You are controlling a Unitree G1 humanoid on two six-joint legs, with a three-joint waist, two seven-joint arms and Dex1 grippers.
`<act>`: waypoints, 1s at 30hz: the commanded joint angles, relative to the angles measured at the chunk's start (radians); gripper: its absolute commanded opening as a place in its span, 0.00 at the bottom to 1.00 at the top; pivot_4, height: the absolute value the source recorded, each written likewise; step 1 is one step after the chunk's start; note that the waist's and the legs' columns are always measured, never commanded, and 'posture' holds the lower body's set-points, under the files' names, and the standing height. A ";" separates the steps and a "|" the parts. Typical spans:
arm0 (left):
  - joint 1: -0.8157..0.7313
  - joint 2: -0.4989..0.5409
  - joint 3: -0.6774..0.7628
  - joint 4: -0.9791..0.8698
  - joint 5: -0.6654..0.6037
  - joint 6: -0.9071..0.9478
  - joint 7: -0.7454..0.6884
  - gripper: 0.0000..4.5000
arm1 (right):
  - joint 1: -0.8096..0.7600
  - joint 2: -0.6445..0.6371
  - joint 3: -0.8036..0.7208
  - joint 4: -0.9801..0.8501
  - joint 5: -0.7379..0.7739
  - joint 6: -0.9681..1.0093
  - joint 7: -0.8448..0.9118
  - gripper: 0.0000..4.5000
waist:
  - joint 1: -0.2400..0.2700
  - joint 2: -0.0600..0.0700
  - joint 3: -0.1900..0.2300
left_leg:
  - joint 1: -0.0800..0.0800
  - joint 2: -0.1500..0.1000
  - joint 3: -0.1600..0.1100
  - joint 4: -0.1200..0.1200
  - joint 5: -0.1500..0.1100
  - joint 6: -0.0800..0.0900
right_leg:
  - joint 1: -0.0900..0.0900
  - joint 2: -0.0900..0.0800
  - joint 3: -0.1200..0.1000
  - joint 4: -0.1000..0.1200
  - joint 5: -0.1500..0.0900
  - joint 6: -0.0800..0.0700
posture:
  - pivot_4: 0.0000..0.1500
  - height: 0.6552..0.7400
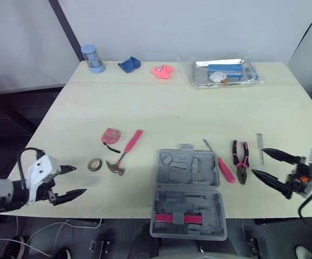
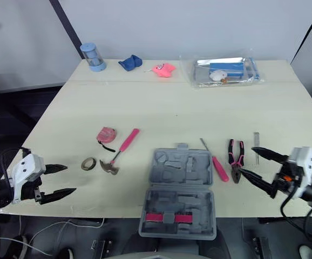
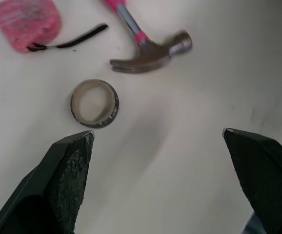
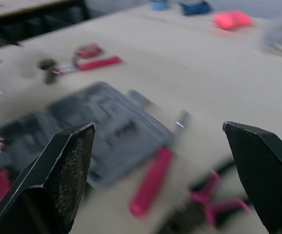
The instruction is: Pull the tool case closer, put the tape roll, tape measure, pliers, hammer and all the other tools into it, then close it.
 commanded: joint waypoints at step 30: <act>-0.457 0.162 -0.562 -0.194 0.470 0.271 -0.068 1.00 | -0.234 0.009 0.220 0.216 -0.149 -0.317 0.295 0.98 | -0.002 -0.002 0.008 | -0.002 0.000 0.000 0.001 0.000 0.000 | -0.002 0.001 0.000 0.001 0.000 0.000 | 1.00 1.00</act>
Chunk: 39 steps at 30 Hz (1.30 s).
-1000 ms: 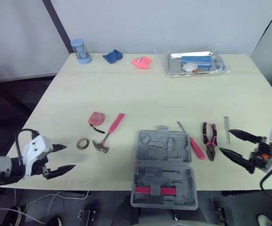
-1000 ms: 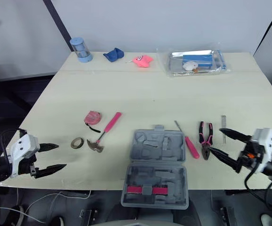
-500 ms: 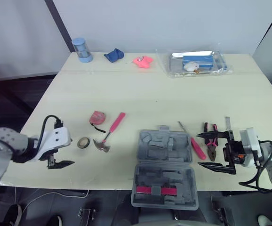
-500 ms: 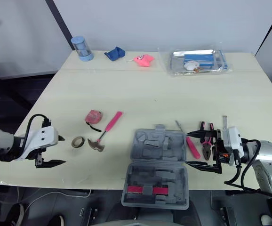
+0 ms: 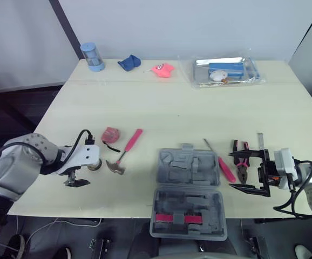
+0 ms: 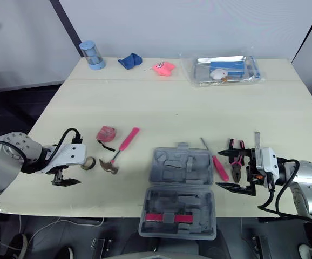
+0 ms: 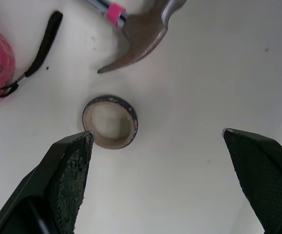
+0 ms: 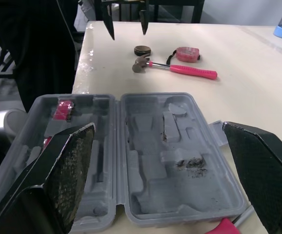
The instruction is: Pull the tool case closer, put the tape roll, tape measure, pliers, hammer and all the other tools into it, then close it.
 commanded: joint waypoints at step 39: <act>-0.177 -0.175 -0.179 0.424 0.247 -0.242 0.049 0.42 | -0.020 0.004 -0.001 -0.100 0.068 0.056 -0.028 1.00 | 0.002 0.010 -0.005 | 0.002 0.000 0.000 0.001 0.000 0.000 | 0.001 0.000 0.000 0.003 0.000 0.000 | 1.00 1.00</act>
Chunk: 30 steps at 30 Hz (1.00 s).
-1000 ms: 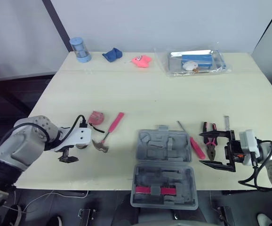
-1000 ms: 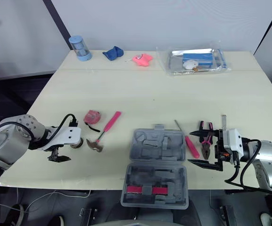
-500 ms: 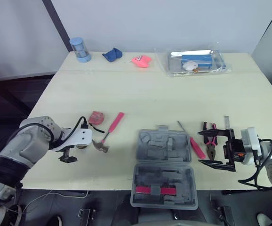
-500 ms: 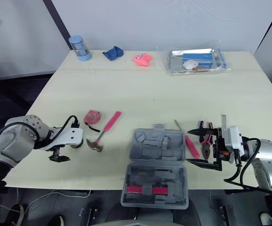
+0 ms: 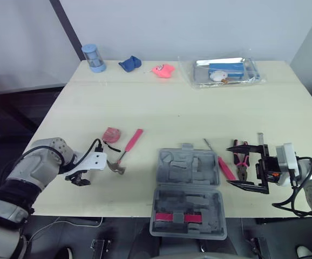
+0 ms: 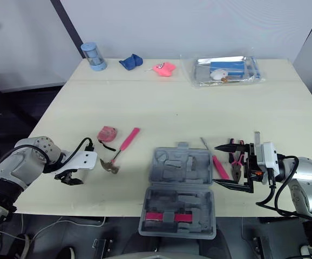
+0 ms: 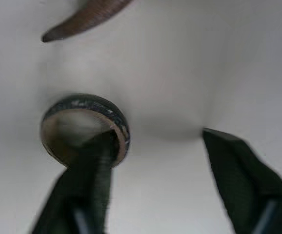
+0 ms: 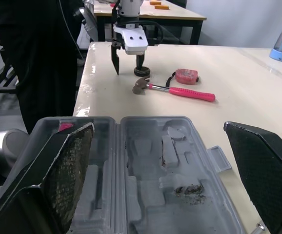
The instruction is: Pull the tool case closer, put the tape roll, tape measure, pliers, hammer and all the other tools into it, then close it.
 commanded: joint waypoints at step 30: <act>-0.112 0.087 0.082 -0.295 -0.056 0.128 -0.199 0.02 | 0.002 -0.037 -0.029 -0.041 0.038 0.059 0.048 1.00 | 0.000 -0.003 0.001 | -0.002 0.000 -0.001 0.001 0.000 0.000 | 0.000 0.000 -0.001 -0.002 0.000 0.000 | 1.00 1.00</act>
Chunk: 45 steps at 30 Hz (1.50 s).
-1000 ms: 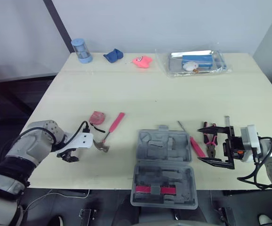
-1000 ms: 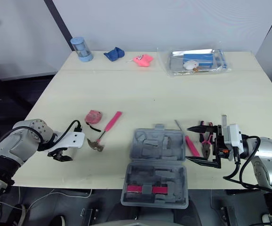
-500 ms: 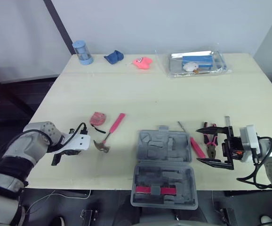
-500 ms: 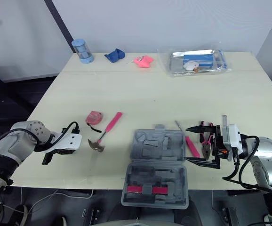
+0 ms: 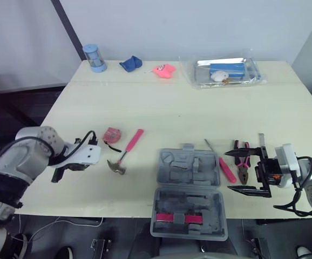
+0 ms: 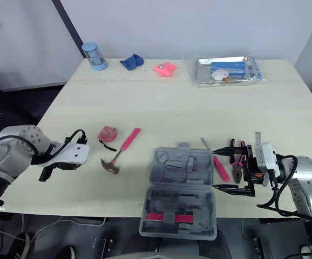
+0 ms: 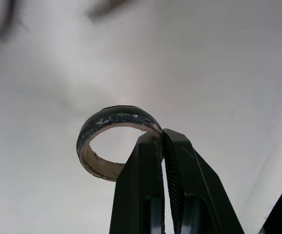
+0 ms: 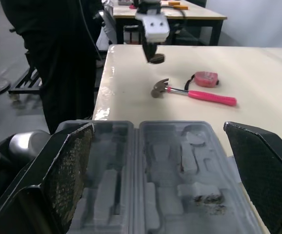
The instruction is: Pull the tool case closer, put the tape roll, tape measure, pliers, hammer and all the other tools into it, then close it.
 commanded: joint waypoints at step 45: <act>-0.350 -0.571 -0.258 0.038 -0.144 0.287 -0.021 0.02 | 0.101 -0.104 -0.196 0.154 -0.046 -0.071 -0.010 1.00 | 0.000 -0.006 0.004 | -0.001 -0.001 0.000 0.002 0.000 0.000 | 0.000 0.000 0.000 0.000 0.000 0.000 | 1.00 1.00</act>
